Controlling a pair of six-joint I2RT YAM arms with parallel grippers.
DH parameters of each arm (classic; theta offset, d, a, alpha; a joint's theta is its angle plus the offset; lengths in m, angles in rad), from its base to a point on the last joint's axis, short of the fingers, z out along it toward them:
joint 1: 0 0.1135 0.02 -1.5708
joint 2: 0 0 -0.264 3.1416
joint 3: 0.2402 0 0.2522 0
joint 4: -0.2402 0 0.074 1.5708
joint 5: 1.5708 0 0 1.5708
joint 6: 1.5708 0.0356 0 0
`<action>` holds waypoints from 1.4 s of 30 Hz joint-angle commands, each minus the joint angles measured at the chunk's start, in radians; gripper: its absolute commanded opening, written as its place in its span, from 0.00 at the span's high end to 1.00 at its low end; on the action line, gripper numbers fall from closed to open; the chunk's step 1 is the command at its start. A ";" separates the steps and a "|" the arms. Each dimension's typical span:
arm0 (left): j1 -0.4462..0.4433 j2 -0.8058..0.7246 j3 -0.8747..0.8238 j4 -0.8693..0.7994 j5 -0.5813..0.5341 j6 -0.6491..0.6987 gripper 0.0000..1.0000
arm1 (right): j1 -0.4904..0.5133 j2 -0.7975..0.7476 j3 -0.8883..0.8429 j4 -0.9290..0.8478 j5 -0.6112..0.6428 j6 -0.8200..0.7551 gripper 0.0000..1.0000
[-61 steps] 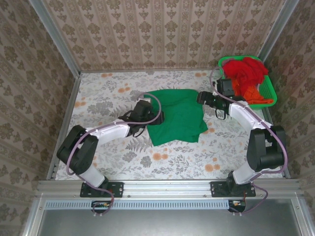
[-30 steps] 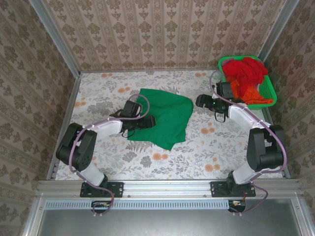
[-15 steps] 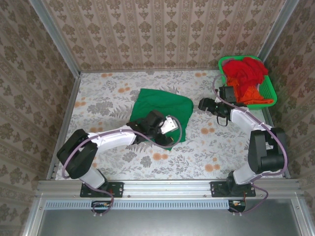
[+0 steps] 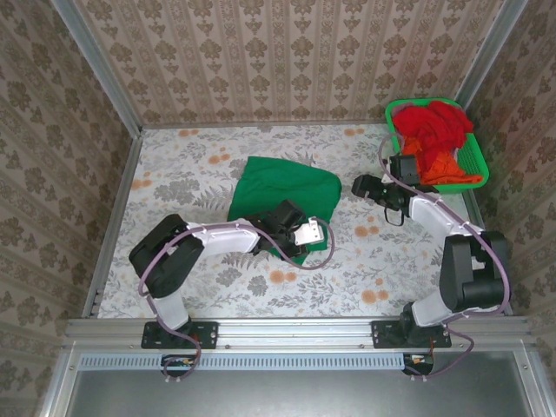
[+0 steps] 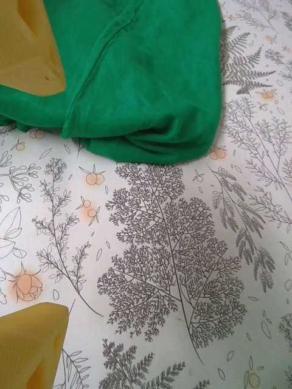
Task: Fold and stack the t-shirts
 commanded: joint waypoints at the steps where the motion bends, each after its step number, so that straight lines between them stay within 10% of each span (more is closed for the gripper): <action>1: -0.003 -0.023 0.018 0.044 -0.017 0.002 0.93 | -0.005 -0.043 -0.017 -0.006 -0.019 0.003 0.11; 11: 0.062 -0.212 0.016 0.120 -0.030 -0.146 1.00 | 0.077 -0.204 -0.208 0.222 -0.107 -0.030 0.10; 20: 0.154 -0.269 0.013 0.115 0.012 -0.253 1.00 | 0.386 -0.331 -0.475 0.572 -0.042 -0.230 0.03; 34: 0.201 -0.321 -0.010 0.141 -0.049 -0.381 1.00 | 0.702 0.110 -0.319 0.728 0.273 -0.161 0.01; 39: 0.221 -0.377 -0.041 0.137 -0.102 -0.387 1.00 | 0.692 0.117 -0.315 0.627 0.449 -0.046 0.23; 42: 0.243 -0.415 -0.056 0.134 -0.134 -0.383 1.00 | 0.664 0.029 -0.315 0.562 0.476 -0.054 0.64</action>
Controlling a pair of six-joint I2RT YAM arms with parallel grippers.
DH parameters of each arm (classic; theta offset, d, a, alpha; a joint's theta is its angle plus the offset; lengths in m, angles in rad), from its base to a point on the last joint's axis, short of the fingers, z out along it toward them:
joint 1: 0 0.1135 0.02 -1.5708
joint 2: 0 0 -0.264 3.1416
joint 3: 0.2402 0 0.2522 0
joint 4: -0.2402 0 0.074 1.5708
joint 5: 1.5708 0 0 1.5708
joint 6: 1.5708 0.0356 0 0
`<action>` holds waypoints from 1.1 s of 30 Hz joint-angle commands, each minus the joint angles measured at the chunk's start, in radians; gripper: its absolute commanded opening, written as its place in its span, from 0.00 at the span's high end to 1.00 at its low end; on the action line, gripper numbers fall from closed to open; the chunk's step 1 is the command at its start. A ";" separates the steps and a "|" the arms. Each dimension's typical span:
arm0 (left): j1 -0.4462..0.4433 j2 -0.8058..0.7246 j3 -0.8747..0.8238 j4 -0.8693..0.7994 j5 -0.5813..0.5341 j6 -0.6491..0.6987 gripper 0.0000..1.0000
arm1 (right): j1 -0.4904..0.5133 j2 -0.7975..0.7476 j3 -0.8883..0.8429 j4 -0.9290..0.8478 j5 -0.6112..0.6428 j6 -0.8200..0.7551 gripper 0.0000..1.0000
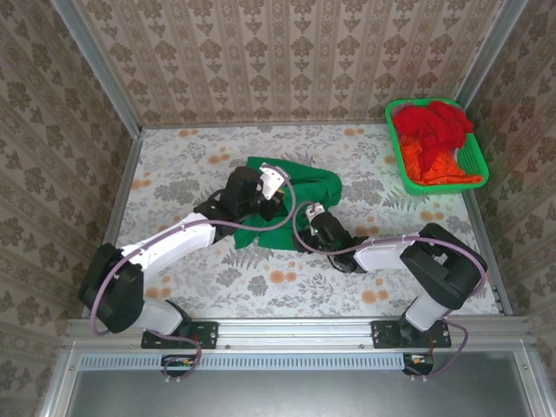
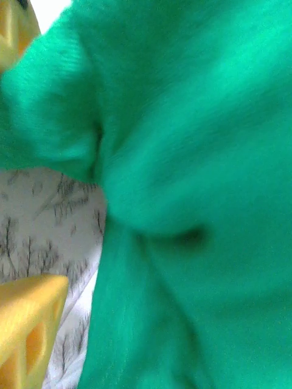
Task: Fold and stack the t-shirts
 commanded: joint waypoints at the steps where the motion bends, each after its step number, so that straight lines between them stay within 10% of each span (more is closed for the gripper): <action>1: 0.032 -0.061 -0.018 0.020 -0.056 -0.015 1.00 | -0.037 -0.115 0.029 -0.089 0.114 0.034 0.80; 3: 0.053 -0.072 -0.013 0.019 -0.052 -0.006 1.00 | -0.075 -0.198 0.053 -0.133 0.098 -0.003 1.00; 19: 0.104 -0.067 0.251 -0.074 -0.036 0.178 1.00 | -0.256 -0.522 0.564 -0.485 0.007 -0.371 1.00; 33: 0.095 -0.240 0.158 -0.122 -0.045 0.143 1.00 | -0.258 -0.683 0.543 -0.460 -0.052 -0.340 1.00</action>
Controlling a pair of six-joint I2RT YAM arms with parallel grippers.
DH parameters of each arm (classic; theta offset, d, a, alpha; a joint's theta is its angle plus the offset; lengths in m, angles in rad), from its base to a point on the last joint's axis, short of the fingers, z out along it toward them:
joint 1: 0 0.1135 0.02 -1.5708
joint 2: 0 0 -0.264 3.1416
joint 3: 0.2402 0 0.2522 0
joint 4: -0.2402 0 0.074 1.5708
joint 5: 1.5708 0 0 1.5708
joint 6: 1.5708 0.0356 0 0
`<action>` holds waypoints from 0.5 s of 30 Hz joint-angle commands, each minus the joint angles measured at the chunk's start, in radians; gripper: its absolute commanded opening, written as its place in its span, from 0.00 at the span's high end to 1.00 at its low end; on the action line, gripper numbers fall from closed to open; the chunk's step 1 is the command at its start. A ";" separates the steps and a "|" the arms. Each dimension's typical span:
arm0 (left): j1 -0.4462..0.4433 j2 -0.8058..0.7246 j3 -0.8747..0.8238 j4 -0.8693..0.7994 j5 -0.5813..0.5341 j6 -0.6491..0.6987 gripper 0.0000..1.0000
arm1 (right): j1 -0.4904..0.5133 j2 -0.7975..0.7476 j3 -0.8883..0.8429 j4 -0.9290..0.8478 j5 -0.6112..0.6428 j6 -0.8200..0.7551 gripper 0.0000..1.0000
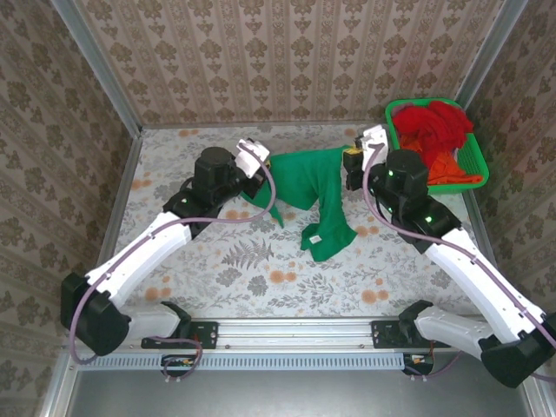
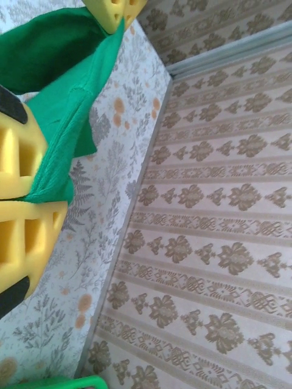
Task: Fold and stack the t-shirts
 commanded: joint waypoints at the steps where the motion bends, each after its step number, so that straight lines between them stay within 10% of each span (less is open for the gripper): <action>1: 0.012 -0.075 0.036 -0.080 -0.059 0.008 1.00 | -0.016 -0.109 0.044 0.089 -0.008 0.001 1.00; 15: 0.140 0.205 0.430 -0.167 0.066 0.151 1.00 | -0.193 0.312 0.494 0.037 -0.129 -0.046 1.00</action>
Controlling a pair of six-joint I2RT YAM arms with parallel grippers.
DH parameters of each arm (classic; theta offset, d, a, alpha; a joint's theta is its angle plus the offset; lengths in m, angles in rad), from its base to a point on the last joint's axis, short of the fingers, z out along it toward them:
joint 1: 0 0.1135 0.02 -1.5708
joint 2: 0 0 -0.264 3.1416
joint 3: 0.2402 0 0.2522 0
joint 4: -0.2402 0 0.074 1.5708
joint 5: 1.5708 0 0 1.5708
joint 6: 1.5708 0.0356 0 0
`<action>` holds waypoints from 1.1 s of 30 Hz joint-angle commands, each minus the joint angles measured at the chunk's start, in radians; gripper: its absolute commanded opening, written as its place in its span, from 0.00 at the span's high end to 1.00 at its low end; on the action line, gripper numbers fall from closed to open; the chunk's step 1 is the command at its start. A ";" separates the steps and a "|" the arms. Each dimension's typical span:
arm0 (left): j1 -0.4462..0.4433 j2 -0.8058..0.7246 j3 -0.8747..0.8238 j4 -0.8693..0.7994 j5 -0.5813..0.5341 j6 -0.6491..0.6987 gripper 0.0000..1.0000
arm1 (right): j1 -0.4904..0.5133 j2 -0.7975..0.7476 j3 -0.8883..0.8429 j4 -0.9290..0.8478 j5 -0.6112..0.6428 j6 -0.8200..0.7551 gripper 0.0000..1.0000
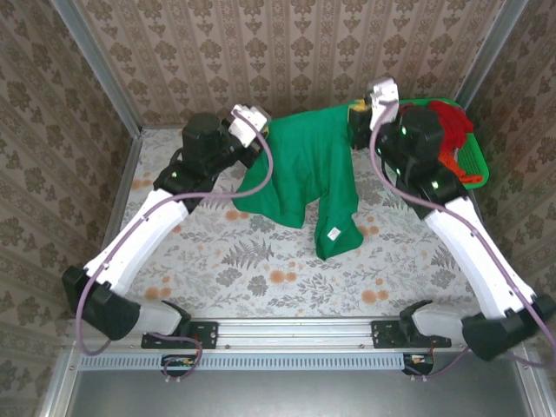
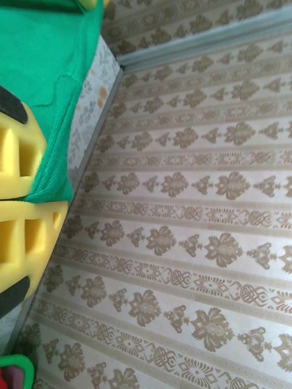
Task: Fold and stack the t-shirts
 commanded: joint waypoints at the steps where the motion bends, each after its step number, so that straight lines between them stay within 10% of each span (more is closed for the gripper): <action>1: 0.078 0.073 0.136 -0.075 -0.004 0.061 1.00 | -0.064 0.099 0.191 0.031 -0.023 0.009 1.00; 11: 0.105 0.154 0.411 -0.183 0.048 0.151 1.00 | -0.080 0.204 0.443 -0.026 -0.064 -0.042 1.00; 19: 0.105 0.006 0.008 -0.148 0.059 0.039 0.97 | -0.079 -0.079 -0.176 0.033 -0.107 -0.031 1.00; 21: 0.105 -0.031 -0.160 -0.130 0.090 -0.024 0.80 | -0.079 -0.169 -0.377 0.023 -0.171 0.016 0.99; 26: 0.079 -0.070 -0.453 -0.149 0.169 -0.145 0.09 | -0.078 -0.323 -0.694 -0.036 -0.352 0.133 0.20; 33: 0.077 -0.147 -0.659 -0.006 -0.113 -0.530 0.00 | -0.082 -0.275 -0.762 0.014 -0.139 0.339 0.10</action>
